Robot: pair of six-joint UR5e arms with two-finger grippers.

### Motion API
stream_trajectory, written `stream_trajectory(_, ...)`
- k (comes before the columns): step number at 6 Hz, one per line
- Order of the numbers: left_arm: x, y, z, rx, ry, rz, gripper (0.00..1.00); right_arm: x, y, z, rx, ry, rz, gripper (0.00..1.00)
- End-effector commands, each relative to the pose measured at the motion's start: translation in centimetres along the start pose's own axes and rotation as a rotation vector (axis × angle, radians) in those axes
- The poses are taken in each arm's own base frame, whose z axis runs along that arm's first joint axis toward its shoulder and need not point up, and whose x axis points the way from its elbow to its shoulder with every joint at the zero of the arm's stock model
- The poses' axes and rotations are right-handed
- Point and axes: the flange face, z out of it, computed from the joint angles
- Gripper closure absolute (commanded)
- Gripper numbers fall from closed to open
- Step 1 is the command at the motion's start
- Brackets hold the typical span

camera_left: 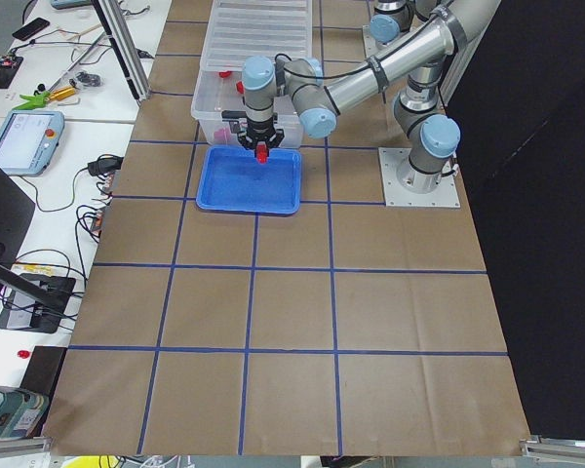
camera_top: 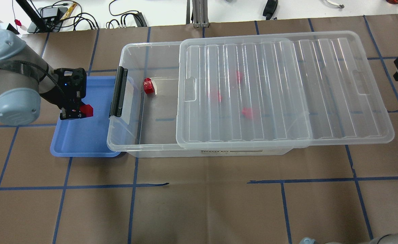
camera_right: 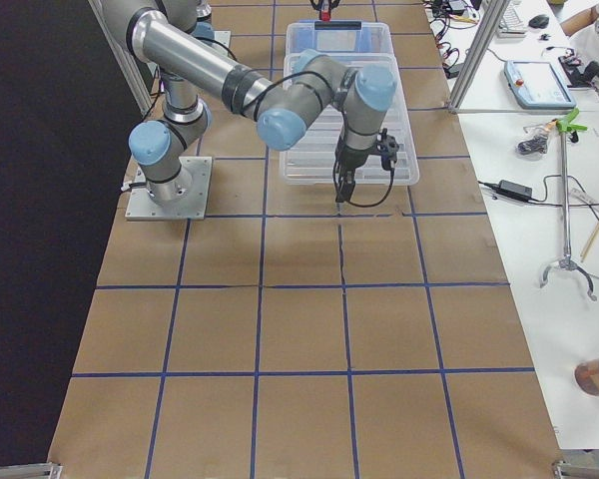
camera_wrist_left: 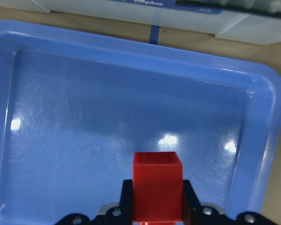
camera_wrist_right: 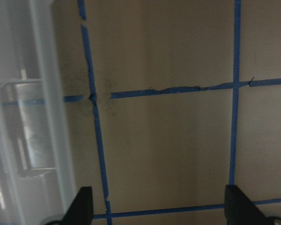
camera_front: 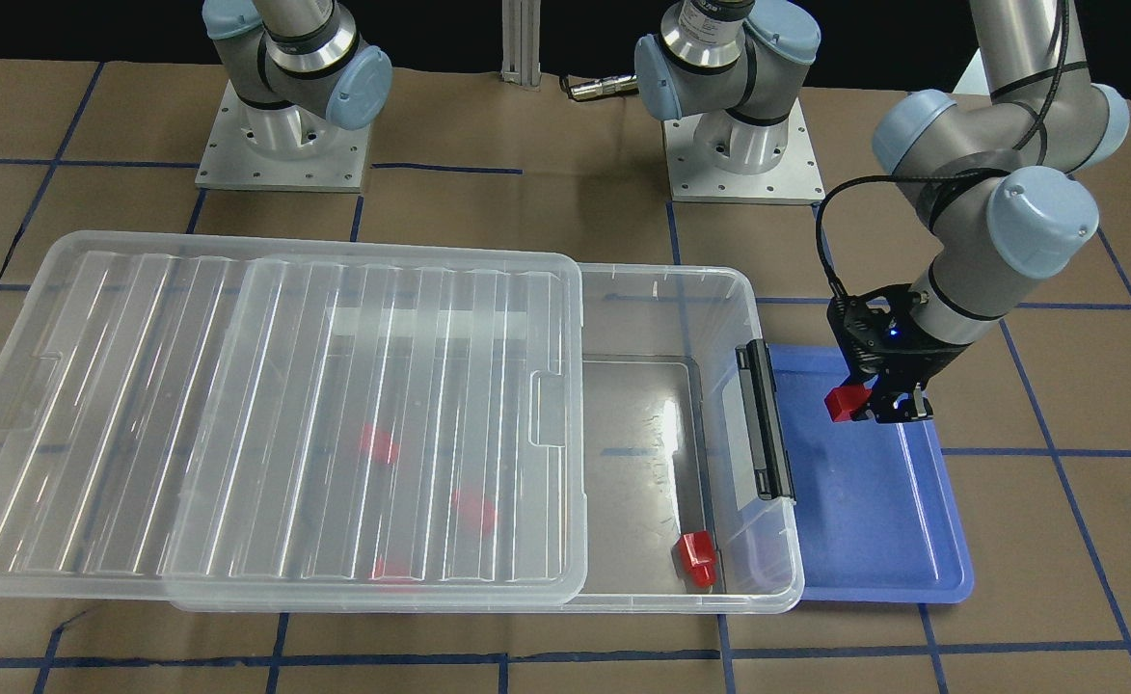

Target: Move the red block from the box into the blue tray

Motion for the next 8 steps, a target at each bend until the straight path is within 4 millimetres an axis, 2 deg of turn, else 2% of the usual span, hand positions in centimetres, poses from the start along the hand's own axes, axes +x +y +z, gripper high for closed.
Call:
stream_trajectory(1,-0.5,0.4,5.7,0.009,0.027,0.077,0.92,1.2,0.5,3.9,-0.012,0.001,0.030,0.00)
stream_trajectory(2,-0.7,0.4,6.2,0.010,0.035,0.076,0.86,0.7,1.0,4.6,-0.030,-0.010,0.070,0.00)
stream_trajectory(3,-0.7,0.4,6.3,0.012,0.036,0.076,0.72,0.1,1.4,3.9,-0.015,-0.015,0.080,0.00)
stream_trajectory(4,-0.8,0.4,6.3,0.012,0.036,0.076,0.56,-0.7,1.6,4.2,-0.021,-0.021,0.069,0.00)
stream_trajectory(5,-0.8,0.0,6.3,0.043,0.034,0.066,0.07,-1.9,1.4,4.5,-0.026,-0.022,0.063,0.00)
stream_trajectory(6,-0.7,-0.4,4.8,0.056,0.020,0.033,0.03,-3.8,0.9,4.4,-0.026,-0.018,0.080,0.00)
stream_trajectory(7,-1.0,-0.8,2.7,0.061,0.052,0.001,0.03,-4.6,0.7,4.4,-0.027,-0.016,0.077,0.00)
stream_trajectory(8,-1.0,-1.4,-1.7,0.067,0.103,-0.058,0.03,-4.9,0.7,4.4,-0.026,-0.017,0.072,0.00)
